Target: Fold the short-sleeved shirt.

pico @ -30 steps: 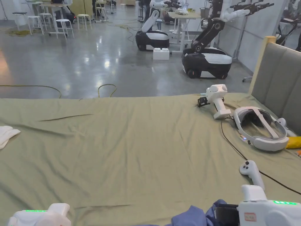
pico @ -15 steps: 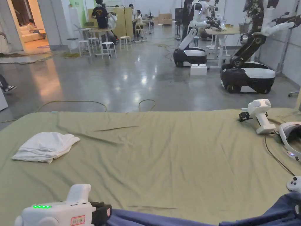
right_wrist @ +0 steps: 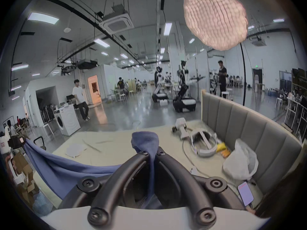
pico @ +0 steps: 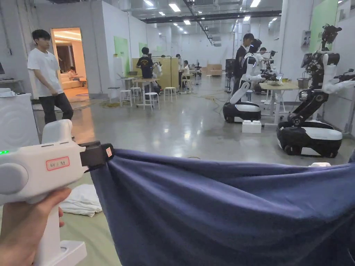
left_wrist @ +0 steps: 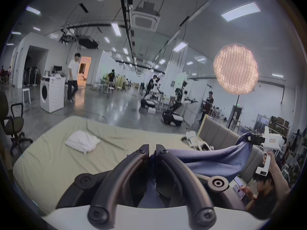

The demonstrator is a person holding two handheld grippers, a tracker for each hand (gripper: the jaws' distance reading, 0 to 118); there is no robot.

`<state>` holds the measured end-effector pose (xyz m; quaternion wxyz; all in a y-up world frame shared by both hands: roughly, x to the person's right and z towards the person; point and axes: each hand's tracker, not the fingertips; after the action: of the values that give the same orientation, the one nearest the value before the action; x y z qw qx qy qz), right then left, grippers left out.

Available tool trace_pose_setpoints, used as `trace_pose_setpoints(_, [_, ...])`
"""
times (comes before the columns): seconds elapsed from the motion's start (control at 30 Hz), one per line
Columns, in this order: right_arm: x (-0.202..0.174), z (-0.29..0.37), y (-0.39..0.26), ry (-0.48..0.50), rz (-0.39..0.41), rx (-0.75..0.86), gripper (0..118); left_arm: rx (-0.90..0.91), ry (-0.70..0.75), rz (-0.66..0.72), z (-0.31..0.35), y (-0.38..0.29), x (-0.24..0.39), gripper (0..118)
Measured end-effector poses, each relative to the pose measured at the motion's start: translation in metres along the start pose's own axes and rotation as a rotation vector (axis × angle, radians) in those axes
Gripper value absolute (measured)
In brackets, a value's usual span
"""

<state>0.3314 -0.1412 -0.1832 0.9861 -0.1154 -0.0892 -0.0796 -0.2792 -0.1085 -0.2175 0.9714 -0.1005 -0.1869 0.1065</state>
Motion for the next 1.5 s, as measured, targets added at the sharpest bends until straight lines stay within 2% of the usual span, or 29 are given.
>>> trace_pose_setpoints(0.23, [-0.04, -0.006, 0.072, -0.019, 0.081, 0.093, 2, 0.085, 0.075, -0.054, -0.016, 0.06, 0.009, 9])
trace_pose_setpoints(0.37, [-0.054, -0.027, 0.103, -0.03, 0.073, 0.098, 2, 0.114, 0.174, -0.145, -0.05, 0.082, 0.02, 9])
trace_pose_setpoints(0.47, [-0.062, -0.045, 0.117, -0.059, 0.081, 0.116, 2, 0.115, 0.154, -0.106, -0.071, 0.092, 0.017, 9])
trace_pose_setpoints(0.6, [-0.07, -0.072, 0.132, -0.131, 0.158, 0.148, 2, 0.113, 0.157, -0.118, -0.099, 0.095, 0.015, 9])
trace_pose_setpoints(0.73, [-0.076, -0.089, 0.144, -0.135, 0.135, 0.165, 2, 0.095, 0.153, -0.087, -0.124, 0.094, 0.009, 9])
trace_pose_setpoints(1.07, [-0.083, -0.164, 0.166, -0.189, 0.154, 0.154, 2, 0.061, 0.183, -0.062, -0.196, 0.084, -0.002, 9])
trace_pose_setpoints(1.17, [-0.079, -0.187, 0.153, -0.212, 0.142, 0.118, 2, 0.034, 0.184, -0.047, -0.222, 0.072, -0.006, 9])
trace_pose_setpoints(1.27, [-0.067, -0.21, 0.118, -0.182, 0.11, 0.061, 2, -0.02, 0.194, -0.06, -0.24, 0.039, -0.005, 9])
trace_pose_setpoints(1.5, [-0.034, -0.238, -0.022, -0.104, 0.121, -0.113, 2, -0.262, 0.154, 0.078, -0.263, -0.095, -0.036, 9])
